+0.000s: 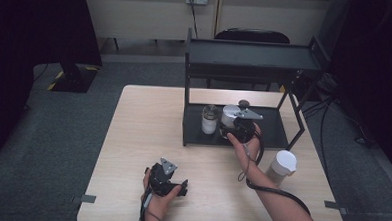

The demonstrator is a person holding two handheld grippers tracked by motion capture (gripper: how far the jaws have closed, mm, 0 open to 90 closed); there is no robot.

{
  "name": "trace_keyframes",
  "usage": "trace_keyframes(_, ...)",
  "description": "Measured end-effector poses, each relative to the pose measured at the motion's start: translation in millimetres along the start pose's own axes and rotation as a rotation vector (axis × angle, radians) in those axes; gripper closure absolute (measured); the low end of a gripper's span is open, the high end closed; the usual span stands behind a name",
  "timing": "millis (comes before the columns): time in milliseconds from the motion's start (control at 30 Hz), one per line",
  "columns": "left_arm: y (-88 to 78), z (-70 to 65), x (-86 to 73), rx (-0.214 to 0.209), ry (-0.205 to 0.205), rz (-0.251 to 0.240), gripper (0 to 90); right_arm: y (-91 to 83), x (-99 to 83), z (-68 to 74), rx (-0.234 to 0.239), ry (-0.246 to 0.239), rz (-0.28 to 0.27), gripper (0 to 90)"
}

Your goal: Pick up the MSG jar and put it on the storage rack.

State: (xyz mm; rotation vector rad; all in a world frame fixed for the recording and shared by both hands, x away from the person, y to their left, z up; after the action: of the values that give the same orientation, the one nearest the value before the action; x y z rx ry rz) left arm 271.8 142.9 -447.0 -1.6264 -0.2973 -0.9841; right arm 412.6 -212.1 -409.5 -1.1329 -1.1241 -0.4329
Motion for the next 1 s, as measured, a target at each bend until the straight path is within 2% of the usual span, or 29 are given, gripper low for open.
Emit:
trace_keyframes(300,0.0,0.0,0.0,0.0,0.0,0.0,0.0,3.8,0.4,-6.4,0.002,0.011,-0.001,30.7)
trace_keyframes(1000,0.0,0.0,0.0,0.0,0.0,0.0,0.0,14.3,0.1,-7.6,-0.02,-0.017,-0.009,30.7)
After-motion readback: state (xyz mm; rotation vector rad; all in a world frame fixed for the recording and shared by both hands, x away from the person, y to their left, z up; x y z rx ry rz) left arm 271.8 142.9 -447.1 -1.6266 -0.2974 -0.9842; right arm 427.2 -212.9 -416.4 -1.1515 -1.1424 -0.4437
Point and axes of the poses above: each handheld gripper's, and its own axes: y roughly forward along the jaws, x roughly out of its top, z roughly to its left, the point moved 3 cm from there along y, roughly forward along the jaws, and after that the axes turned 2 degrees about x, right-handed, at the moved point
